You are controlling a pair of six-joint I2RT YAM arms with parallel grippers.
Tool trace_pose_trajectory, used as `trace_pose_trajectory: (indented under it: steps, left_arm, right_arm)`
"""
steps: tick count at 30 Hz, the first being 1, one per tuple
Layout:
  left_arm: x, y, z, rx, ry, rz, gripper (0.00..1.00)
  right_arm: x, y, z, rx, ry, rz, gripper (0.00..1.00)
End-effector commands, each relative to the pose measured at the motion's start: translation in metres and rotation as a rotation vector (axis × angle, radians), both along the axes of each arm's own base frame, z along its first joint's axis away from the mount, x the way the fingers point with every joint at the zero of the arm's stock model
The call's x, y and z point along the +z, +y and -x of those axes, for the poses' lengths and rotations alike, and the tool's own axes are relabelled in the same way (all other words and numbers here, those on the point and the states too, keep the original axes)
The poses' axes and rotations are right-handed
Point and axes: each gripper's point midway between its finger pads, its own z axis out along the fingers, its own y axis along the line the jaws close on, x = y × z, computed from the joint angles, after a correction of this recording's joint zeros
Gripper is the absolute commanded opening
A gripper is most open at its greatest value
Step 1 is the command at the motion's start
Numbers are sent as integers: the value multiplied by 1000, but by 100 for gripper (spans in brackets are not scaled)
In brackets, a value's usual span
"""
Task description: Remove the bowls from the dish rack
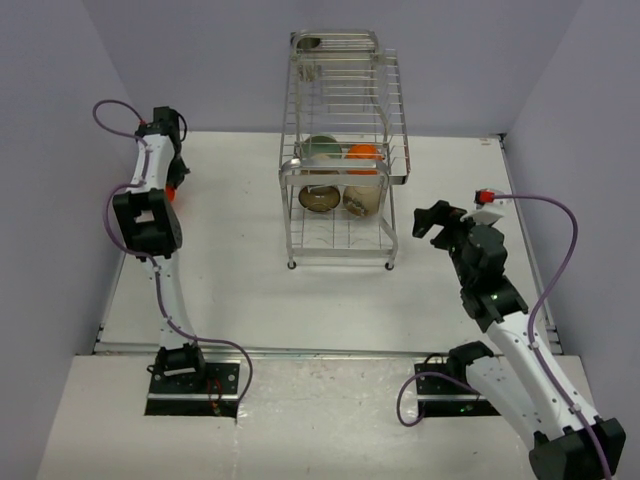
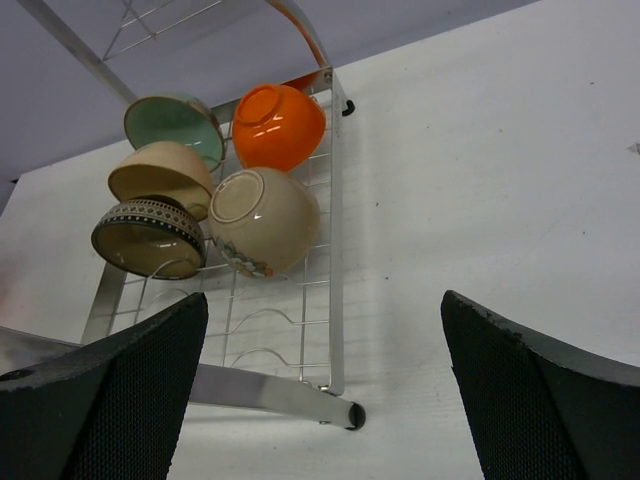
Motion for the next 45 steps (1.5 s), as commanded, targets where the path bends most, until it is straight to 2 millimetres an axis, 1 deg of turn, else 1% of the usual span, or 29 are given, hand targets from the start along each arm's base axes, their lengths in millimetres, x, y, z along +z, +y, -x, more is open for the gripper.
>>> trace_pose_trajectory:
  steps: [1, 6, 9, 11, 13, 15, 16, 20, 23, 24, 26, 27, 28, 29, 30, 31, 32, 33, 34, 35, 36, 37, 38, 39, 40, 41, 43, 44, 45]
  left_arm:
    - [-5, 1, 2, -41, 30, -7, 0]
    - [-15, 0, 4, -40, 53, 2, 1]
    - [-14, -1, 4, -42, 43, 3, 16]
    - [-13, 0, 6, -37, 38, -3, 20]
    - [-6, 0, 3, -34, 9, -4, 30]
    - [3, -1, -1, -33, -27, -1, 44]
    - [6, -1, -2, -33, -35, -3, 48]
    - [21, -1, -6, -23, -78, -4, 52]
    - [47, 2, -8, 1, -146, -30, 55]
    - [70, 3, -8, 5, -195, -46, 56]
    - [94, 8, -8, 29, -254, -75, 58]
    - [119, 10, -4, 41, -306, -95, 60]
    - [132, 9, -2, 57, -341, -99, 62]
    - [145, 6, 1, 61, -369, -110, 63]
    - [167, 3, 8, 77, -432, -116, 64]
    - [176, -3, 12, 77, -462, -108, 64]
    - [207, -21, 14, 49, -573, -63, 64]
    - [212, -37, 16, 22, -614, 6, 65]
    - [178, -53, 26, -10, -571, 102, 66]
    - [187, -72, 15, -67, -681, 206, 66]
    - [203, -113, 24, -152, -752, 426, 68]
    - [161, -134, 37, -163, -696, 548, 70]
    - [169, -152, 33, -208, -762, 643, 71]
    - [171, -175, 40, -217, -757, 774, 70]
    - [168, -194, 44, -245, -750, 840, 70]
    - [157, -205, 47, -253, -749, 895, 69]
    - [155, -237, 58, -255, -730, 1050, 69]
    - [164, -249, 57, -293, -777, 1098, 68]
    - [148, -259, 67, -239, -720, 1192, 68]
  right_arm:
    - [16, -4, -1, -19, -48, 7, 99]
    - [15, -4, 0, -19, -51, 8, 99]
    - [13, -3, -1, -13, -45, 8, 99]
    - [11, -2, -2, -12, -37, 8, 99]
    - [10, -1, -1, -7, -34, 9, 99]
    - [10, -1, -1, -7, -36, 10, 99]
    - [10, -1, -1, -8, -36, 12, 99]
    - [8, -1, -1, -7, -32, 15, 99]
    - [7, 0, -1, -5, -29, 19, 99]
    - [7, 1, -1, -3, -28, 19, 99]
    - [7, 1, -1, -3, -29, 19, 99]
    - [7, 1, -2, -3, -26, 20, 99]
    - [6, 1, -2, -3, -24, 23, 99]
    - [7, 0, -3, -7, -25, 23, 99]
    - [7, 0, -3, -11, -25, 25, 99]
    - [7, -1, -3, -16, -24, 28, 99]
    - [9, -2, -4, -25, -27, 30, 99]
    - [10, -3, -4, -29, -30, 29, 99]
    - [10, -4, -4, -33, -31, 33, 99]
    - [12, -6, -4, -39, -37, 34, 99]
    - [14, -8, -4, -54, -40, 35, 99]
    - [16, -9, -4, -61, -46, 34, 99]
    - [16, -11, -3, -67, -46, 35, 99]
    - [17, -13, -2, -77, -48, 36, 99]
    - [19, -18, -2, -108, -50, 38, 99]
    - [17, -23, 0, -129, -42, 43, 99]
    - [19, -29, 0, -169, -39, 40, 99]
    - [17, -35, 0, -202, -35, 46, 99]
    - [17, -38, 1, -221, -33, 45, 99]
